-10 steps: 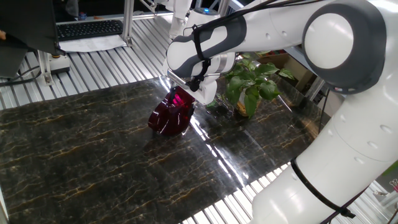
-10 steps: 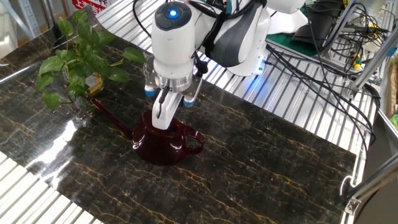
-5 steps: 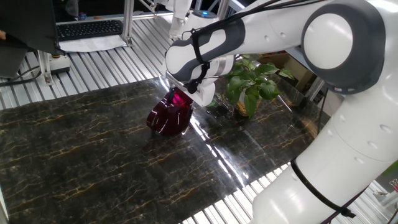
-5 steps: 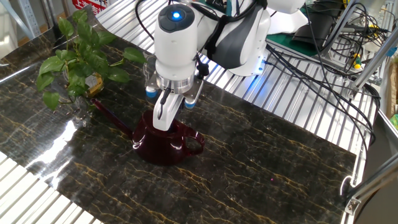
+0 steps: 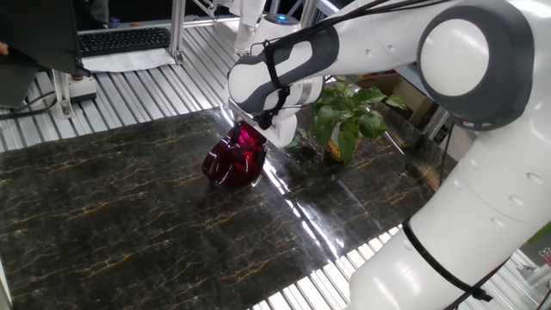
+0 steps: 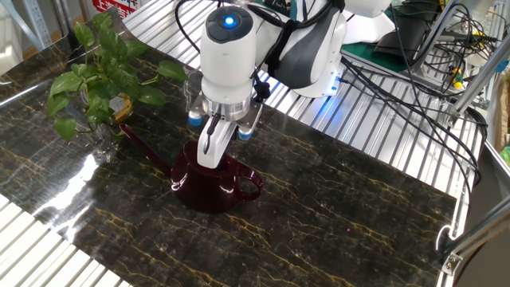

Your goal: Water the plant

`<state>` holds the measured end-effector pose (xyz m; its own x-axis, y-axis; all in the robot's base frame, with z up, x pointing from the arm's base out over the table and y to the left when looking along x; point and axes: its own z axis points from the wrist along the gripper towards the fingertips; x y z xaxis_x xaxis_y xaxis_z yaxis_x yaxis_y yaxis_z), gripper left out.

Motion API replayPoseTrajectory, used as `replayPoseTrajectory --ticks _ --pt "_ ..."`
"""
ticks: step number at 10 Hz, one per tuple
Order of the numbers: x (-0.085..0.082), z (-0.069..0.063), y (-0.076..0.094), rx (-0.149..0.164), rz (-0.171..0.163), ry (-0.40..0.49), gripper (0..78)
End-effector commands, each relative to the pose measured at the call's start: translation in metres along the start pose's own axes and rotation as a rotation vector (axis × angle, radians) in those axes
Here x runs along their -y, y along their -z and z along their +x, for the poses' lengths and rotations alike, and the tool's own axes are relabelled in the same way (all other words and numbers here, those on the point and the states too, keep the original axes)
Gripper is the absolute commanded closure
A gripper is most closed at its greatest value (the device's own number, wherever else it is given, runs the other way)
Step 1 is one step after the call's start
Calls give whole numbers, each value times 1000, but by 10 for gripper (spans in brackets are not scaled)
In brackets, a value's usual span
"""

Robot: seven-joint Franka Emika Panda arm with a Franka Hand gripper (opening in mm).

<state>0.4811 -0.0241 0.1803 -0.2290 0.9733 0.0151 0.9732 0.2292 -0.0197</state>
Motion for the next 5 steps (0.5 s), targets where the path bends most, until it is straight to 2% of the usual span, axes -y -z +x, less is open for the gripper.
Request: replayPoseTrajectory --ticks 1,5 --pt "-1 -4 3 1 3 5 1" --pt "0 -10 4 -11 3 10 1"
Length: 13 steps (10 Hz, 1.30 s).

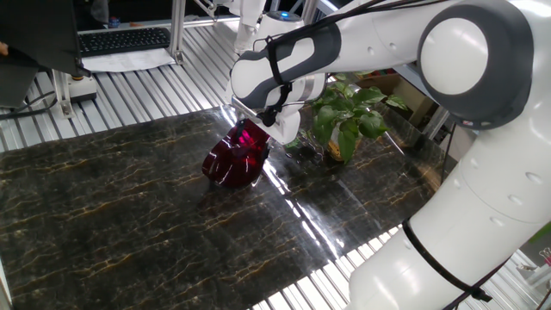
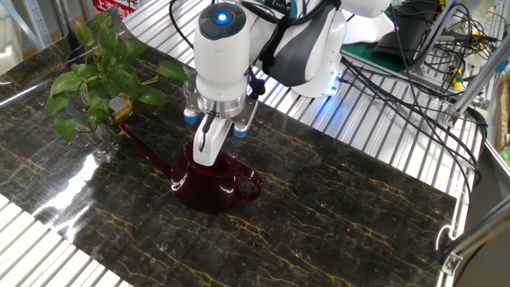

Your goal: Water the plant

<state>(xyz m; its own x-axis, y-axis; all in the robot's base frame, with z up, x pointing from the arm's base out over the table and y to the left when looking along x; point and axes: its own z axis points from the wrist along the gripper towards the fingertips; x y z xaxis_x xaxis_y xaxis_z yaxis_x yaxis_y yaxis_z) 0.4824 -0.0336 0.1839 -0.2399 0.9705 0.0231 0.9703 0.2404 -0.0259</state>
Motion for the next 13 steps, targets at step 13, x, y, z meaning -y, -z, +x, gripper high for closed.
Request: replayPoseTrajectory --ticks 13 --pt "1 19 -8 72 -7 -11 1"
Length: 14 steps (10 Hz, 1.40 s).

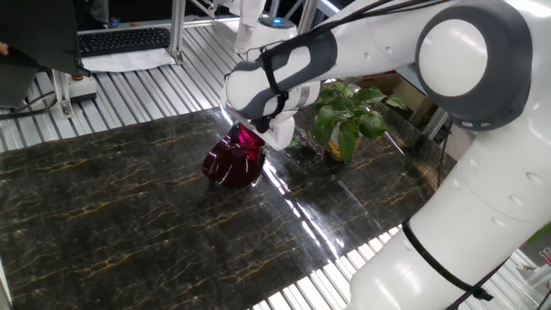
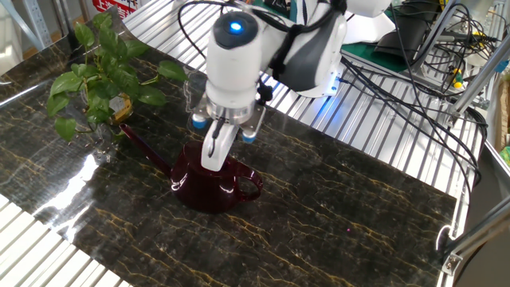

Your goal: Water the plant

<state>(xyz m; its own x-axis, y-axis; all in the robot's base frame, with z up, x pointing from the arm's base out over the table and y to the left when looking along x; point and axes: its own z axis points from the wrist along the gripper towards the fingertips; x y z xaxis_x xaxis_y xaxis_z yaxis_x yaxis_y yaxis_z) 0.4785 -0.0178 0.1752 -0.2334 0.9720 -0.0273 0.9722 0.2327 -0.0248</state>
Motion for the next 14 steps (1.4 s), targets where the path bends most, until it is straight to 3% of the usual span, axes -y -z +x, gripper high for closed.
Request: replayPoseTrajectory --ticks 1,2,3,6,9,14 --pt "4 3 0 54 -3 -1 1" --pt "5 4 0 66 0 -1 1" --pt "10 4 -1 124 5 -14 1" --pt "18 5 -5 133 5 -9 1" --pt "18 6 -14 143 -6 -9 1" --pt "18 8 -13 139 -8 -9 1"
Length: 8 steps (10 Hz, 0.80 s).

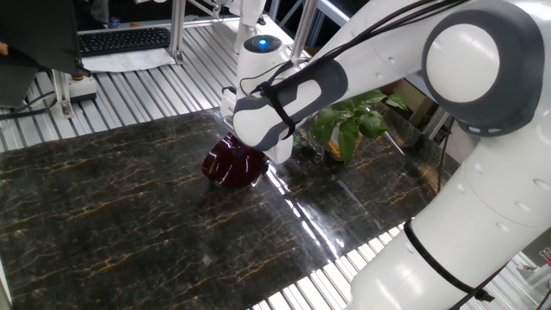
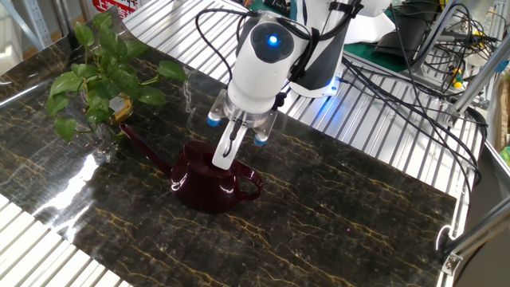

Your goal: Water the plant

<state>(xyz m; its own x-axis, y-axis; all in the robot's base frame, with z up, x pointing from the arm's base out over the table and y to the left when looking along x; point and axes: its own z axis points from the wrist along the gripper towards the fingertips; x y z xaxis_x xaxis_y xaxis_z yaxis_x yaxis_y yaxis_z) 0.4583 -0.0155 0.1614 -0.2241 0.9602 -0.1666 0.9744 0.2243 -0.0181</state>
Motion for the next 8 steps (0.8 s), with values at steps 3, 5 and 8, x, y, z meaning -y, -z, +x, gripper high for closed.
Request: replayPoseTrajectory --ticks 3,5,8 --pt "-1 0 1 -5 -4 -7 1" --pt "-1 0 2 -17 -7 -20 1" --pt "-1 0 6 -26 -8 -47 1"
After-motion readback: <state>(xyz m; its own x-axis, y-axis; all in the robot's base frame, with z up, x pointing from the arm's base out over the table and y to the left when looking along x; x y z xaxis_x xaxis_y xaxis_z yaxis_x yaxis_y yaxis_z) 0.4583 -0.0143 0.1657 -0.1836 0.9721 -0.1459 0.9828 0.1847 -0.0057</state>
